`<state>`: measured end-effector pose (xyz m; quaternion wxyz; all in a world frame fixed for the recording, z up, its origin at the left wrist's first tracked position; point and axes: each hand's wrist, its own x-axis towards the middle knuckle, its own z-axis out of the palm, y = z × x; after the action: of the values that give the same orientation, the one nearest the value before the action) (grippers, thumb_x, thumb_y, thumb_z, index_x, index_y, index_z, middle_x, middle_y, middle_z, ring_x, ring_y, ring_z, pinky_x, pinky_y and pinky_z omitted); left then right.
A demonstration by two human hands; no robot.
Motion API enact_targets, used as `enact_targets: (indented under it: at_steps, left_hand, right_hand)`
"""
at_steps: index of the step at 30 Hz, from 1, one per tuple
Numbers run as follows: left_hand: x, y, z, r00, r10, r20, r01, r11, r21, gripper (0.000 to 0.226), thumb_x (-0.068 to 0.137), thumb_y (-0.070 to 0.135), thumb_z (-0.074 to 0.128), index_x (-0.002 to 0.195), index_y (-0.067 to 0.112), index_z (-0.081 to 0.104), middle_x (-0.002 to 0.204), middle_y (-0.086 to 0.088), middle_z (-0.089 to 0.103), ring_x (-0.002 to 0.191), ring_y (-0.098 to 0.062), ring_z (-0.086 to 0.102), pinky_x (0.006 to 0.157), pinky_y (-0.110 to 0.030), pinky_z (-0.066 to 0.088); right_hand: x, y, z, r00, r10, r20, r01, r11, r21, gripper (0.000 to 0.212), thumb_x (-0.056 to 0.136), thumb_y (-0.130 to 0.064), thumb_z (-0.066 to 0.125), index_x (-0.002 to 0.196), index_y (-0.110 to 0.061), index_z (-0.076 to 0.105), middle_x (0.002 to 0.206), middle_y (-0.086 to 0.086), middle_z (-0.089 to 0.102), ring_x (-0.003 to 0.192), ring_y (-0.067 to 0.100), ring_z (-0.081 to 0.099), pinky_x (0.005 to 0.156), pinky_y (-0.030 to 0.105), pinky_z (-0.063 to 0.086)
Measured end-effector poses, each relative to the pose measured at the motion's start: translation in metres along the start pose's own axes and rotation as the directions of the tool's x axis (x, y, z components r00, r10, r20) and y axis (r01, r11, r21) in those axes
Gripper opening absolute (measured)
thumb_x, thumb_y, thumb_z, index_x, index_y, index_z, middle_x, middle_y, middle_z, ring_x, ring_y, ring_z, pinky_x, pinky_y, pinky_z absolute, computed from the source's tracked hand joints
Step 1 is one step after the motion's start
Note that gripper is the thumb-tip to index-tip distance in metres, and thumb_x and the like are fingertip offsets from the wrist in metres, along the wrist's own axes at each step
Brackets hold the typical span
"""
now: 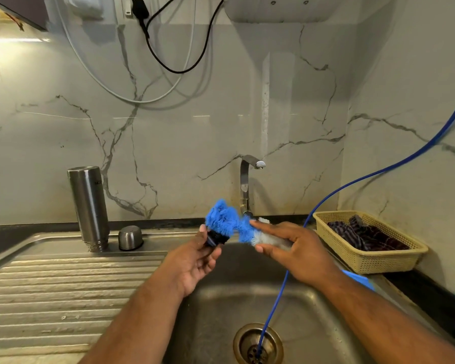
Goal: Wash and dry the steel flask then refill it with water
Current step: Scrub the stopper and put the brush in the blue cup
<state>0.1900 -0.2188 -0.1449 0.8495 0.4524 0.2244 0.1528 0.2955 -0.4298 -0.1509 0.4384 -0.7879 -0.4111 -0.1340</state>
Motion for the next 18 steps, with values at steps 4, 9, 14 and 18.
enact_targets:
  at_steps: [4,9,14,18]
  left_hand:
    - [-0.005,-0.006,0.011,1.0,-0.005,0.01,0.005,1.0,-0.025,0.028,0.097,0.022,0.063,0.113,-0.001,0.066,0.098,-0.019,0.075,0.075,-0.019,0.068,0.057,-0.026,0.057]
    - [-0.003,0.007,-0.001,1.0,0.025,-0.005,-0.025,0.974,-0.226,0.03,0.098,0.017,0.062,0.117,-0.006,0.062,0.104,-0.024,0.071,0.082,-0.024,0.07,0.055,-0.026,0.061]
    - [-0.013,-0.003,0.019,0.999,0.002,0.045,0.006,0.988,-0.157,0.019,0.102,0.005,0.051,0.115,-0.004,0.062,0.101,-0.022,0.071,0.086,-0.024,0.069,0.059,-0.028,0.063]
    - [-0.012,0.014,0.002,0.998,0.054,0.038,-0.043,0.968,-0.248,0.024,0.102,0.013,0.053,0.12,-0.002,0.062,0.111,-0.025,0.071,0.099,-0.028,0.07,0.069,-0.033,0.064]
  right_hand:
    - [0.002,-0.005,0.007,0.999,-0.032,-0.014,0.033,0.999,0.031,0.053,0.085,-0.037,0.081,0.127,-0.061,0.06,0.099,-0.014,0.066,0.086,0.001,0.06,0.071,0.012,0.043]
    - [-0.001,0.004,-0.002,0.999,-0.027,0.033,0.026,0.999,0.03,0.059,0.084,-0.034,0.082,0.122,-0.071,0.055,0.115,-0.019,0.065,0.101,-0.001,0.06,0.079,0.01,0.046]
    - [0.003,-0.005,0.006,0.996,-0.069,0.049,0.067,0.997,0.042,0.06,0.087,-0.031,0.08,0.126,-0.069,0.055,0.115,-0.018,0.062,0.103,0.001,0.059,0.081,0.011,0.045]
    - [0.001,0.007,0.0,0.998,-0.036,0.059,0.032,0.997,0.068,0.058,0.086,-0.03,0.081,0.122,-0.069,0.058,0.118,-0.018,0.063,0.109,0.001,0.058,0.09,0.02,0.049]
